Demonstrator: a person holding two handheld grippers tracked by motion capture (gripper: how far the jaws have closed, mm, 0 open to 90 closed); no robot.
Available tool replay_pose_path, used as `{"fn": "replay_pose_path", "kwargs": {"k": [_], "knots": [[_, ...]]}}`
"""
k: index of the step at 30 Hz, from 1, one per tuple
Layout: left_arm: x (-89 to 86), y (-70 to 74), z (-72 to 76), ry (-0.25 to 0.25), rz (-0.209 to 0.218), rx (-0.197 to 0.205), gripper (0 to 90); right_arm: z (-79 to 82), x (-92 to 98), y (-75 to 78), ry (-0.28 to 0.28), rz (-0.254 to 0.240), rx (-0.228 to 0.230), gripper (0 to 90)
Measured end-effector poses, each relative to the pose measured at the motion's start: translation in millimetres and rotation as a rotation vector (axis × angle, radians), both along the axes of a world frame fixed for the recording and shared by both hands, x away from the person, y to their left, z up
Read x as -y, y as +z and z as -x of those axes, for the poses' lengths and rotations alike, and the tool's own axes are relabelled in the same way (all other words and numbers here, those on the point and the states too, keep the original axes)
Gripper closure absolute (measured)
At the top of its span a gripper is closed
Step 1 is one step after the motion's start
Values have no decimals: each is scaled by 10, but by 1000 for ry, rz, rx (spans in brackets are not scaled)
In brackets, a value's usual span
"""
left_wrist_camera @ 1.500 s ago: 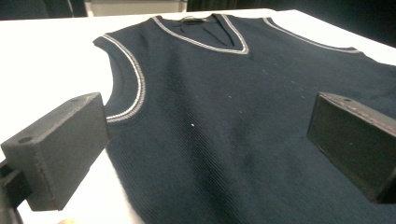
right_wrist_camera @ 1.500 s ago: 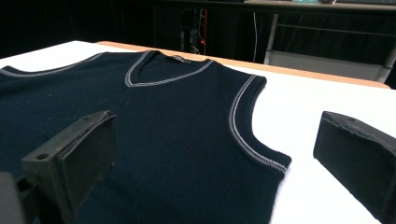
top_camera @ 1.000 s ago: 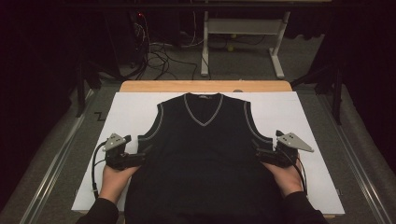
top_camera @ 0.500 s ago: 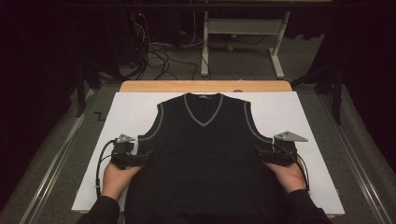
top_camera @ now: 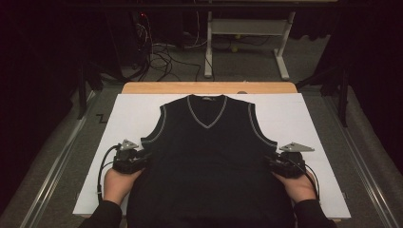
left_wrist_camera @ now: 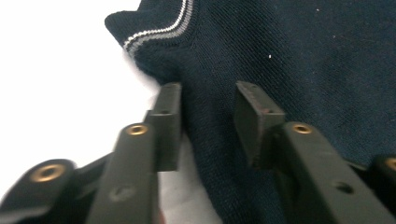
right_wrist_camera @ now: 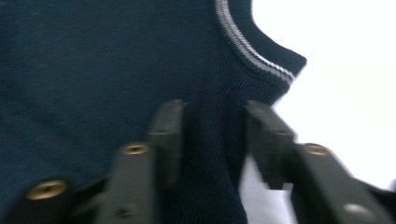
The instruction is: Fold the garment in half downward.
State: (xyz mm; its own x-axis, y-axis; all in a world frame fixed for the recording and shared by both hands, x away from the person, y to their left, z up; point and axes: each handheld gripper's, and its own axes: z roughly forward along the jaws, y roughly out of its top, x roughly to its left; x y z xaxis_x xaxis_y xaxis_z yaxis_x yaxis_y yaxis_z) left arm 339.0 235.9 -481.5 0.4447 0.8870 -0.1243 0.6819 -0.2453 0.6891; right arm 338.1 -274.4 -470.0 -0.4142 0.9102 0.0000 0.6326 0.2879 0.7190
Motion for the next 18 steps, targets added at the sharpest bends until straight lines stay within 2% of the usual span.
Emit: {"fn": "replay_pose_path", "kwargs": {"k": [2,3,4,5,7,10,11,18], "knots": [[-6,-2,5,-5,7,-1,673,5,-20,1,18,-5,-3,781],[-8,-3,7,-12,13,-2,755,14,-45,4,44,0,-1,842],[-7,-3,10,-18,17,-3,755,14,-45,4,44,0,-1,842],[-3,-2,17,-24,15,0,795,22,-56,11,47,12,7,852],[-8,8,40,-17,-4,16,802,31,-49,15,50,14,16,852],[-56,10,56,-17,17,13,805,56,-3,43,45,0,39,852],[-112,17,85,-18,46,5,806,65,17,52,48,-1,46,853],[-221,80,225,-29,77,13,805,151,145,78,68,-44,50,853]]}}
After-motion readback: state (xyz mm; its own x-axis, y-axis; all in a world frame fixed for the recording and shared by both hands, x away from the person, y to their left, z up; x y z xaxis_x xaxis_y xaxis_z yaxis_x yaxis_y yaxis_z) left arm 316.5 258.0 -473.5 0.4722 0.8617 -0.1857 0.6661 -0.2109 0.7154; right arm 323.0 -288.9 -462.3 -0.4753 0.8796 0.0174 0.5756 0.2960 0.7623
